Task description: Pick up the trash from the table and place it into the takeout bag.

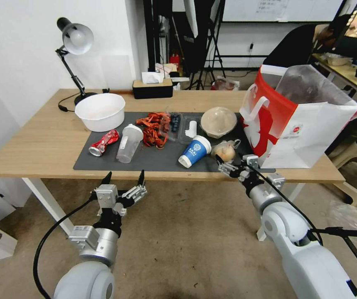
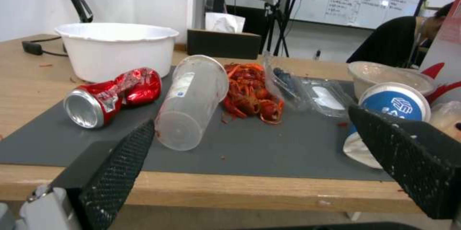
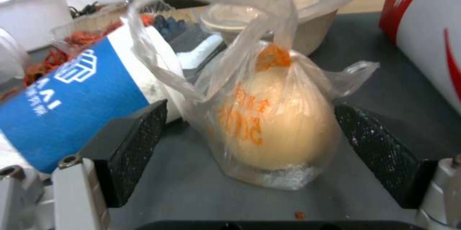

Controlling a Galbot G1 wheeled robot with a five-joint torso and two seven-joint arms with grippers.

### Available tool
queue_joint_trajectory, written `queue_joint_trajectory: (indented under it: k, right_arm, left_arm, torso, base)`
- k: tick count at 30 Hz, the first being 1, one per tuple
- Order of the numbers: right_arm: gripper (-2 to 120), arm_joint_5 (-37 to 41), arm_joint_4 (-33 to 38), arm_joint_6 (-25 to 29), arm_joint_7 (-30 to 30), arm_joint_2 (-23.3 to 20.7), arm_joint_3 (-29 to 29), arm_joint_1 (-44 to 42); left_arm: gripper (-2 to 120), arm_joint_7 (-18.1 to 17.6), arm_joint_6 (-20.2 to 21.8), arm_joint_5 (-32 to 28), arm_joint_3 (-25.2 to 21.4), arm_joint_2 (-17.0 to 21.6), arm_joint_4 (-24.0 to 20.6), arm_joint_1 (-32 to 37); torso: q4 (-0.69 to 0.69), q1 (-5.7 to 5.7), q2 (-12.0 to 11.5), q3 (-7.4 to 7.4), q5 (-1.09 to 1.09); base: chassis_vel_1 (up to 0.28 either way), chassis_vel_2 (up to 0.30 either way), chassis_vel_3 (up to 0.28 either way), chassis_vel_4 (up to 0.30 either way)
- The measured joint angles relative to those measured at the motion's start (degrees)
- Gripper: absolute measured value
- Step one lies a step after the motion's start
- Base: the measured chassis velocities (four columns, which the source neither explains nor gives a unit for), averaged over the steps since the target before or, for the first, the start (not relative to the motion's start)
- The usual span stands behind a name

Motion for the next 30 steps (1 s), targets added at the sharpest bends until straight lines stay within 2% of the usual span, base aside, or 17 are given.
queue_joint_trajectory:
  k: [9,12,14,22,25,27,29,30]
  right_arm:
    - [89,-1.84,-3.74,-2.08,2.86,0.65,-1.98,3.66]
    - [82,-1.98,-4.51,-2.09,3.06,0.82,-2.38,4.29]
    - [73,-2.14,-5.15,-2.12,3.42,1.02,-2.76,4.64]
    - [55,-2.31,-5.51,-2.11,3.53,1.18,-2.87,4.65]
    - [41,-2.3,-4.85,-2.11,3.61,1.23,-2.67,4.28]
    - [38,-2.31,-4.67,-2.08,3.64,1.23,-2.5,4.17]
    - [27,-1.86,-3.72,-1.47,3.62,1.09,-2.03,3.74]
    - [27,-1.86,-3.72,-1.47,3.62,1.09,-2.03,3.74]
  left_arm:
    - [100,0.0,-0.83,0.05,-0.28,0.09,0.9,0.04]
    - [100,-0.01,-1.02,0.13,-0.27,-0.01,1.24,0.02]
    - [100,-0.03,-1.26,0.23,-0.26,-0.07,1.6,-0.03]
    - [100,-0.07,-1.44,0.3,-0.26,-0.06,1.92,-0.16]
    - [100,-0.08,-1.56,0.38,-0.21,-0.09,2.03,-0.12]
    - [100,-0.08,-1.59,0.39,-0.19,-0.09,2.06,-0.11]
    - [100,-0.08,-1.63,0.41,-0.17,-0.07,2.11,-0.11]
    - [100,-0.08,-1.63,0.41,-0.17,-0.07,2.11,-0.11]
  torso:
    - [-0.01,0.01,0.0,0.0,0.0]
    - [-0.01,0.01,0.0,0.0,0.0]
    - [-0.01,0.01,0.0,0.0,0.0]
    - [-0.01,0.01,0.0,0.0,0.0]
    - [-0.01,0.01,0.0,0.0,0.0]
    - [-0.01,0.01,0.0,0.0,0.01]
    - [-0.01,0.01,0.0,0.0,0.01]
    - [-0.01,0.01,0.0,0.0,0.01]
  base:
    - [0.0,0.0,0.0,0.0]
    - [0.0,0.0,0.0,0.0]
    - [0.0,0.0,0.0,0.0]
    - [0.0,0.0,0.0,0.0]
    - [0.0,0.0,0.0,0.0]
    - [0.0,0.0,0.0,0.0]
    - [0.0,0.0,0.0,0.0]
    - [0.0,0.0,0.0,0.0]
